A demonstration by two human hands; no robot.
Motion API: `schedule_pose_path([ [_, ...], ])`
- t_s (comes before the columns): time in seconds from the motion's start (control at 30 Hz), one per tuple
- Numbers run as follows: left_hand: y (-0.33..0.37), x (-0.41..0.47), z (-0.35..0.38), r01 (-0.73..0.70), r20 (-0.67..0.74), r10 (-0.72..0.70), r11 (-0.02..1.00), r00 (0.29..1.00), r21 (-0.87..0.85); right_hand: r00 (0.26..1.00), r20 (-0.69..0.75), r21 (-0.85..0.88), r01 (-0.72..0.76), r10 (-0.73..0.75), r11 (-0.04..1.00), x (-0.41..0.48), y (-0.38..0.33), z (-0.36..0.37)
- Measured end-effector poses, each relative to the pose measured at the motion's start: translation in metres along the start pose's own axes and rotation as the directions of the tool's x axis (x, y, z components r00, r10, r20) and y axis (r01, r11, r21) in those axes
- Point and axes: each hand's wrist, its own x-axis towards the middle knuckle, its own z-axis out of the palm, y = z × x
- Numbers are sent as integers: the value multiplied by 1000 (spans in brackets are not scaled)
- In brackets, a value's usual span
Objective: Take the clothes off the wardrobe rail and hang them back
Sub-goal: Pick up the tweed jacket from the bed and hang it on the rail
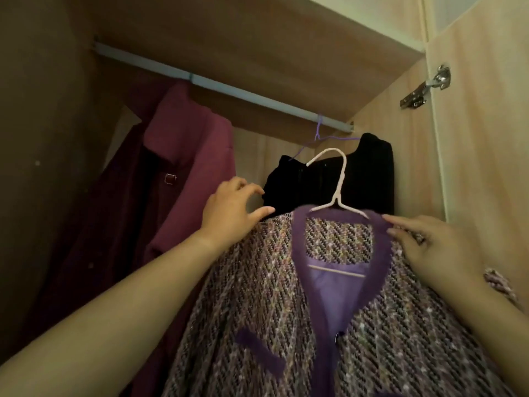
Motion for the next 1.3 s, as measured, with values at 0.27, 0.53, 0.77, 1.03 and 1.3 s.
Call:
schedule_pose_path([
  [0.27, -45, 22, -16, 250, -53, -245, 956, 968, 155, 994, -103, -25, -49, 46, 999, 32, 17, 11],
  [0.53, -50, 7, 11, 205, 40, -207, 977, 978, 55, 986, -124, -34, -113, 108, 993, 23, 40, 21],
  [0.77, -74, -26, -67, 220, -101, -204, 958, 974, 184, 982, -93, -72, -169, 163, 983, 24, 17, 14],
  [1.03, -70, -51, -138, 363, -237, -278, 776, 931, 516, 975, 58, -65, -212, 216, 975, 30, -51, 47],
  [1.3, -73, -6, -128, 281, -228, -180, 768, 957, 576, 962, 32, -140, -265, 272, 954, 61, -102, 96],
])
